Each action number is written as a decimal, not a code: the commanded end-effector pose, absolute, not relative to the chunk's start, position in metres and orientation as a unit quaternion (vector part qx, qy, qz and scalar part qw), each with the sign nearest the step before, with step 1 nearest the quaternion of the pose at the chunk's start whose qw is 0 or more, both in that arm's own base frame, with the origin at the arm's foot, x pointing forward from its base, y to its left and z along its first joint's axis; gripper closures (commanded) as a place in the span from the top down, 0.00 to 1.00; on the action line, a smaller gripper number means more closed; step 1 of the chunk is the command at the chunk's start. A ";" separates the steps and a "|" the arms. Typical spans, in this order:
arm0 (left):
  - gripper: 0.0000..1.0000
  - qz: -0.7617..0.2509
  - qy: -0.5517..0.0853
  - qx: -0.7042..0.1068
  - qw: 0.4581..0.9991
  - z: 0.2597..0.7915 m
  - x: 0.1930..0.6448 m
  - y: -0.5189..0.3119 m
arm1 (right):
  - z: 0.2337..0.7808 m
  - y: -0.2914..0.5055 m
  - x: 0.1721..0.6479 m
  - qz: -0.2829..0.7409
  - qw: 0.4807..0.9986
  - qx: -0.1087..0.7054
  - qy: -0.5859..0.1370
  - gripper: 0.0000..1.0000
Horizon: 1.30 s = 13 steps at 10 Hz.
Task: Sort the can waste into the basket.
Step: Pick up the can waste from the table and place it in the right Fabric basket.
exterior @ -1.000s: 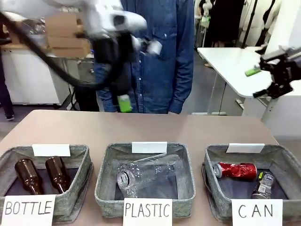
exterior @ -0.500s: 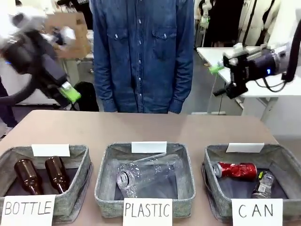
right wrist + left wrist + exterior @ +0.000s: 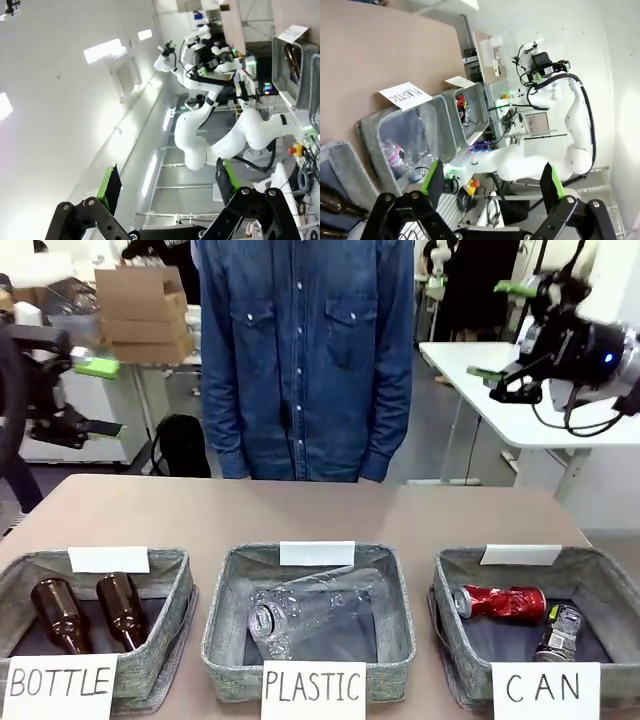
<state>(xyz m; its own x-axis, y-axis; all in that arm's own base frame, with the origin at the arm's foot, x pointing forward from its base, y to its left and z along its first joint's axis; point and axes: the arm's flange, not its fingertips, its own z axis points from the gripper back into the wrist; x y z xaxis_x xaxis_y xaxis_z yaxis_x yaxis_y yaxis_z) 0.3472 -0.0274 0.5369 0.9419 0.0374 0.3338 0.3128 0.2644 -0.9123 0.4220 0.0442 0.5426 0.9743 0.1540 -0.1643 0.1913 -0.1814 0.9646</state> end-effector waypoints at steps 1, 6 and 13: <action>1.00 -0.149 -0.117 -0.551 0.813 0.546 0.347 -0.046 | 0.538 0.063 0.430 0.025 0.665 0.739 0.102 1.00; 1.00 -0.149 -0.117 -0.551 0.813 0.546 0.347 -0.046 | 0.538 0.063 0.430 0.025 0.665 0.739 0.102 1.00; 1.00 -0.149 -0.117 -0.551 0.813 0.546 0.347 -0.046 | 0.538 0.063 0.430 0.025 0.665 0.739 0.102 1.00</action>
<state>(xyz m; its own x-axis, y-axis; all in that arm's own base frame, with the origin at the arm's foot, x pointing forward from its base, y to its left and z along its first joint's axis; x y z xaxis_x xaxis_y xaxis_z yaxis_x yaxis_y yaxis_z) 0.3459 -0.0499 0.5448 0.9345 -0.0984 0.3421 0.3540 0.3561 -0.8648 0.4273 0.0614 0.5374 0.9755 0.1842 -0.1200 0.1404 -0.1024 0.9848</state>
